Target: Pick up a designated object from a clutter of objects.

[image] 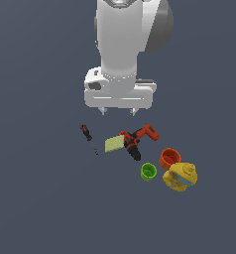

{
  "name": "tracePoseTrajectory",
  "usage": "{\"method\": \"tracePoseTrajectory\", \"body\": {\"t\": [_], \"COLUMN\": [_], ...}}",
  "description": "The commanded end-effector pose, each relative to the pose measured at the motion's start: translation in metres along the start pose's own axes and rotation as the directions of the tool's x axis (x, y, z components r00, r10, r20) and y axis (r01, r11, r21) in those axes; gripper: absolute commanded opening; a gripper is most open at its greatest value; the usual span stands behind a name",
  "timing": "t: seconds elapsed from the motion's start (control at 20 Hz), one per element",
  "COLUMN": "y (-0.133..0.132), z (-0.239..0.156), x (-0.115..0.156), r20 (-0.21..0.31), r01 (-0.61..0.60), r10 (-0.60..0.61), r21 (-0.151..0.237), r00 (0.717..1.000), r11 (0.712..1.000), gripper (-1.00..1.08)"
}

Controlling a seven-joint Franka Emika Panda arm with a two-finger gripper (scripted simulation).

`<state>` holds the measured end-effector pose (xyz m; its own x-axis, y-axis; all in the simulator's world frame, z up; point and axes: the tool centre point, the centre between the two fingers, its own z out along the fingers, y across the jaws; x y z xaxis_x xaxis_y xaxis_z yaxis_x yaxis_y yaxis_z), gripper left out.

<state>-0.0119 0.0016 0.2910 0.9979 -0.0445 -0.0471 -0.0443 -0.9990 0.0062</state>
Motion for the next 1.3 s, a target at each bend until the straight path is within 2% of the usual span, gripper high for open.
{"method": "tracePoseTrajectory", "body": {"t": [0.0, 0.5, 0.9, 1.25], "y": [0.000, -0.011, -0.011, -0.016], "z": [0.000, -0.012, -0.011, -0.002], "x": [0.000, 0.007, 0.007, 0.017], "r20": [0.000, -0.039, -0.037, -0.038], "r01": [0.000, -0.024, -0.019, 0.055], "r10": [0.000, 0.025, 0.020, -0.055], "r21": [0.000, 0.030, 0.028, 0.016], "r00": [1.000, 0.999, 0.999, 0.998], "r11": [1.000, 0.999, 0.999, 0.998], "gripper": [1.00, 1.00, 1.00, 1.00]}}
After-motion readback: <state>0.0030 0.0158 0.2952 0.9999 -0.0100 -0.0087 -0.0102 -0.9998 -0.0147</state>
